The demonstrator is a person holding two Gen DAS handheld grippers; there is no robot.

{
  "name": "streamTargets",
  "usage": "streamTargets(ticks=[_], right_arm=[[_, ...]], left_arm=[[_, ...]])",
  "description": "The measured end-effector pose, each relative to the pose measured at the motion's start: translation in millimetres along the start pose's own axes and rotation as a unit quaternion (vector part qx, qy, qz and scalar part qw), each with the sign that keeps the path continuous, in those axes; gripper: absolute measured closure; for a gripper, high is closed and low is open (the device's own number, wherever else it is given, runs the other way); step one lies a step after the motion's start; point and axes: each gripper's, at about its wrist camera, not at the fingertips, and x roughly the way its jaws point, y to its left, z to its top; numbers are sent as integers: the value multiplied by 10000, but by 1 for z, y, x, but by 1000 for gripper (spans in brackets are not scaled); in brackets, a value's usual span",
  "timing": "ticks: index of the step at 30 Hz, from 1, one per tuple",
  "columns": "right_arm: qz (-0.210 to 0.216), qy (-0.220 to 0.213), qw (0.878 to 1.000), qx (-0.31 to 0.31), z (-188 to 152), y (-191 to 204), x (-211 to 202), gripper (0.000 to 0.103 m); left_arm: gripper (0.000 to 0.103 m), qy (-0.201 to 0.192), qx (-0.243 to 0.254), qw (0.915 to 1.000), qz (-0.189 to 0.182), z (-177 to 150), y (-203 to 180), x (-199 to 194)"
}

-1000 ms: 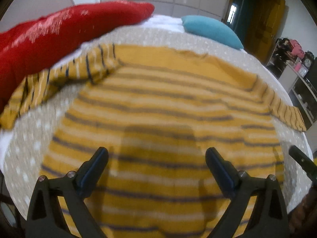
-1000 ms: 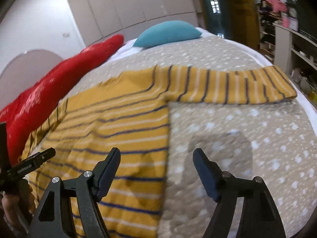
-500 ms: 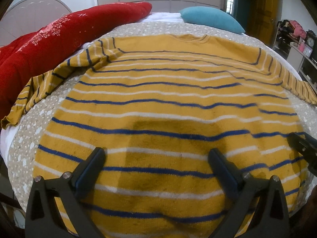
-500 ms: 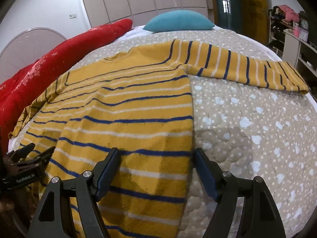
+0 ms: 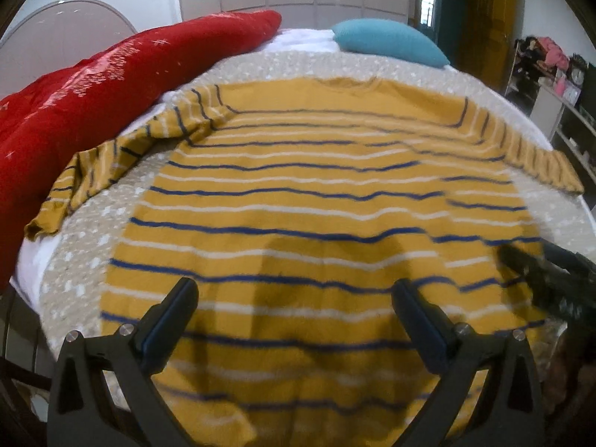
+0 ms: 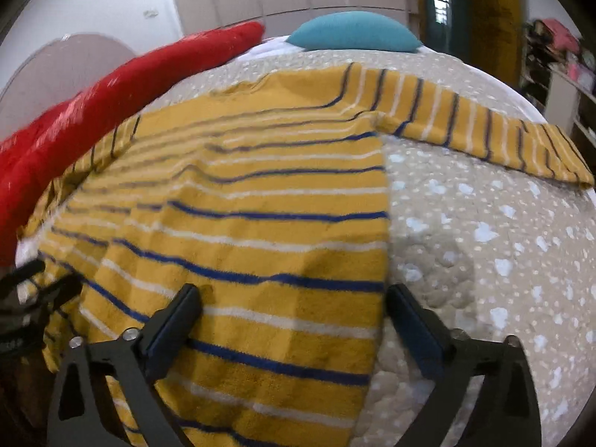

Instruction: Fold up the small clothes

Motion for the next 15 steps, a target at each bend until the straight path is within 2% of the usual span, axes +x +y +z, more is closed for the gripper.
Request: streamTargets(ticks=[4,7,10,15], right_arm=[[-42,-610,9980,160,8,0,-39,9],[-106,-1071,9942,-14,9,10,-72,9],[-216,-1249,9917,-193,5,22,-88,9],[-329,-1282,9904,-394,2,36,-95,9]], left_arm=[[0,-211,-183,9996,-102,2,5,-33],[0,-461,-82,9989,61,1,-1,-53],[0,-628,16,9980,65,0,-8,-67],[0,-778,62,9969,-60,-3,-13,-85]])
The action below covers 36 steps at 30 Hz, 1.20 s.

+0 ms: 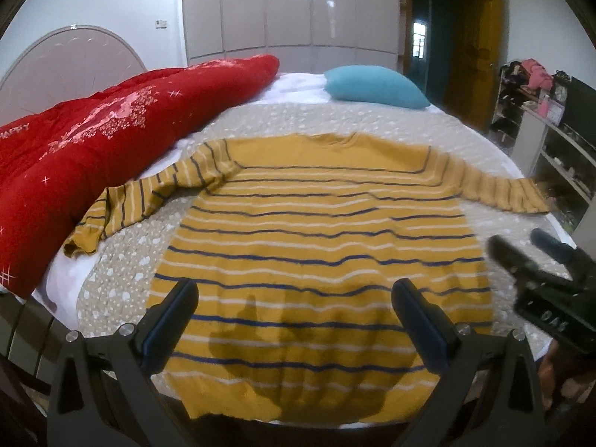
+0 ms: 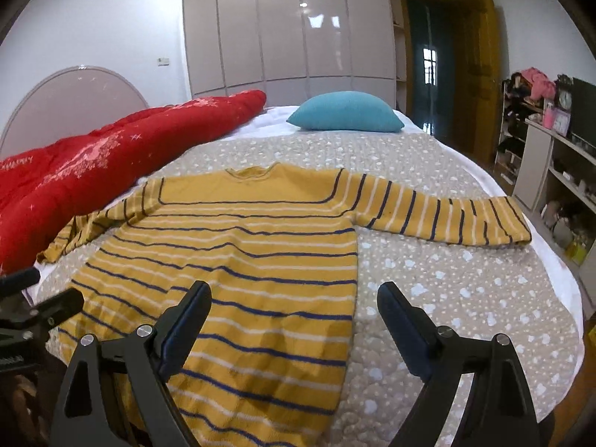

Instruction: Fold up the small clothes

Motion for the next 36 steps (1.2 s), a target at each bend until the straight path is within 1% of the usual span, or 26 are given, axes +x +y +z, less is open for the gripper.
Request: streamTargets(ticks=[5,10,16,27,29,32,34,36], right_arm=[[-21,115,9999,-44,-5,3,1,9],[-32,203,9997,-104,-8,6,5,9],[-17,287,9994,-168,-11,8,10,9],[0,377,9992,-155,-14,6,15,9],[-10,424,9990,-128,-15,5,18,9],[-54,478,9988,-95,-17,0,21,9],[-145,414,9990,-84,-15,-9,21,9],[-374,328,9988,34,-12,-28,21,9]], left_arm=[[0,17,-21,10000,-71,-3,1,-3],[0,172,-100,9997,-106,-8,4,4],[0,241,-199,9994,-140,-10,7,7],[0,322,-188,9991,-179,-11,9,14],[0,354,-281,9988,-171,-11,16,18],[0,447,-570,9973,-71,-11,35,25],[0,502,-779,9957,-61,-13,49,28],[0,518,-871,9948,-36,-16,57,29]])
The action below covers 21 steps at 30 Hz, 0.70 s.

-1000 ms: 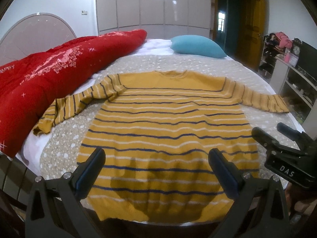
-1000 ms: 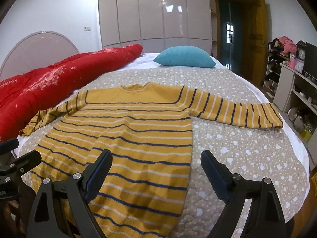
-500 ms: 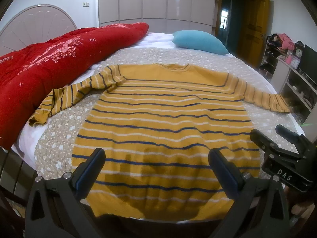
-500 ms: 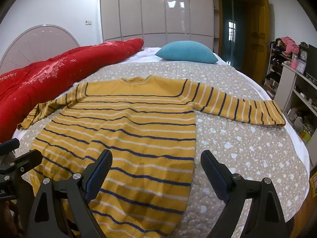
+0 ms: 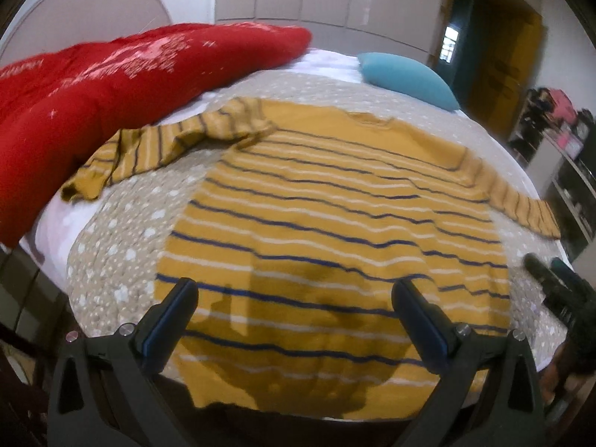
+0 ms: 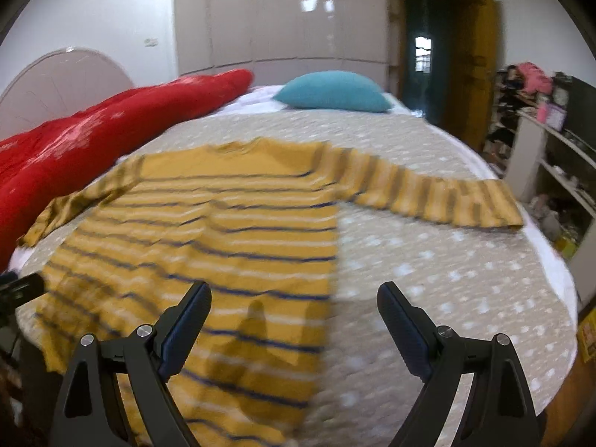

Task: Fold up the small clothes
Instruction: 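Grasp the sleeve cuff with the right gripper and lift it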

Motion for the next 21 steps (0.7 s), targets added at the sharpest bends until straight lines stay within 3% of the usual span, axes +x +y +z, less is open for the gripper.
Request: streamTargets(ticks=[8,12,18,19,20,21], right_arm=[[-329,308,9878,1494,21,-133,48,9],[-420,394,9654,2542,29,-214,82,9],[-318,233,9264,3744,42,-291,117,10],[-310,182,9210,3879,45,-298,119,12],[-325,162,9157,4003,49,-305,123,23],[-326,165,9106,4117,51,-312,126,51]], left_arm=[[0,101,210,9993,-277,-7,-10,13],[0,112,270,9988,-393,-8,-17,20],[0,87,165,9993,-325,-5,-17,27],[0,111,142,9994,-301,-5,-17,28],[0,134,125,9994,-278,-5,-17,30],[0,167,124,9995,-248,-4,-17,31]])
